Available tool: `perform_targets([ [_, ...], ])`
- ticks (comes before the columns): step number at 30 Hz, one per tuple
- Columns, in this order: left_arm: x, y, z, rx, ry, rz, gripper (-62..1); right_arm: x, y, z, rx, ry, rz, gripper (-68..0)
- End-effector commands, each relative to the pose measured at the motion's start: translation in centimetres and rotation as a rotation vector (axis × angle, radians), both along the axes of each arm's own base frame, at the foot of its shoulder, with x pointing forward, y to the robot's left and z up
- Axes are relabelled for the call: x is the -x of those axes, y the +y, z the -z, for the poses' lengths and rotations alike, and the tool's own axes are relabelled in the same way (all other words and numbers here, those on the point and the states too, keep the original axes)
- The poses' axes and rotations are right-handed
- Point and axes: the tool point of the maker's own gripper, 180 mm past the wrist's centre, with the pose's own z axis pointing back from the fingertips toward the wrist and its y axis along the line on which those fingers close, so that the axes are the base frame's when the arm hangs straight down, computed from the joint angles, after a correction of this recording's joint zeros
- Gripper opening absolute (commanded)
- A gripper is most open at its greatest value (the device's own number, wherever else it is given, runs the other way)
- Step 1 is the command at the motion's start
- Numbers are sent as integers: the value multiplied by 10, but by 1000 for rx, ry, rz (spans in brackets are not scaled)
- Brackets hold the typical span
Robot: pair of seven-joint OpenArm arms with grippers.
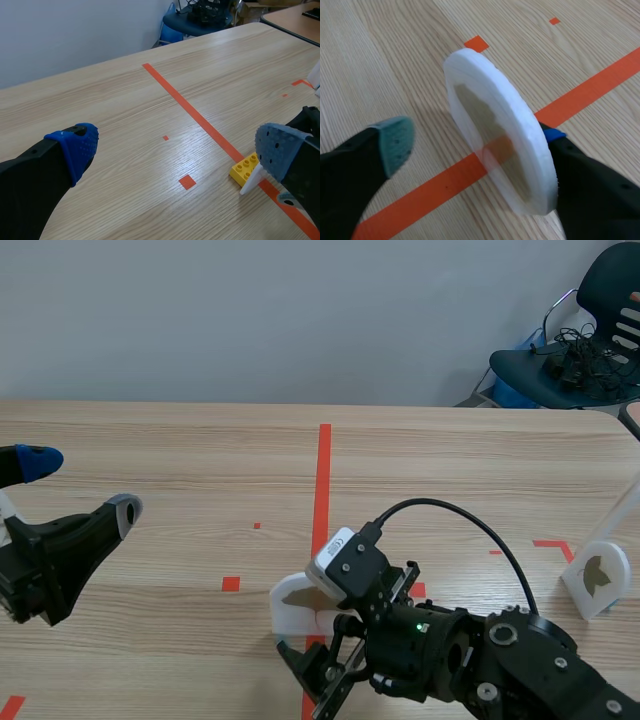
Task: Do the leaf sorting experiment
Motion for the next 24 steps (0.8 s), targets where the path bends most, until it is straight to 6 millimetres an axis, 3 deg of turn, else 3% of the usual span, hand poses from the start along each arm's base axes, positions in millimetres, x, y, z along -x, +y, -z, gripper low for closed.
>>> perform_targets([
  [1, -3, -2, -11, 17, -36, 3, 14, -8, 0, -16, -24, -47, 1, -376],
  [7, -3, -2, -11, 17, -36, 3, 14, -10, -1, -17, -23, -53, 5, -618],
  [10, -3, -1, -11, 17, -36, 3, 14, -15, -9, -31, -36, -91, 38, -623],
  [13, -3, -1, -11, 17, -36, 3, 14, -23, -25, -60, -85, -140, 99, -623],
  [18, -3, -1, -11, 17, -36, 3, 14, -27, -74, -97, -126, -170, 251, -623],
  [24, -3, -1, -11, 17, -36, 3, 14, -27, -156, -101, -114, -148, 498, -623],
])
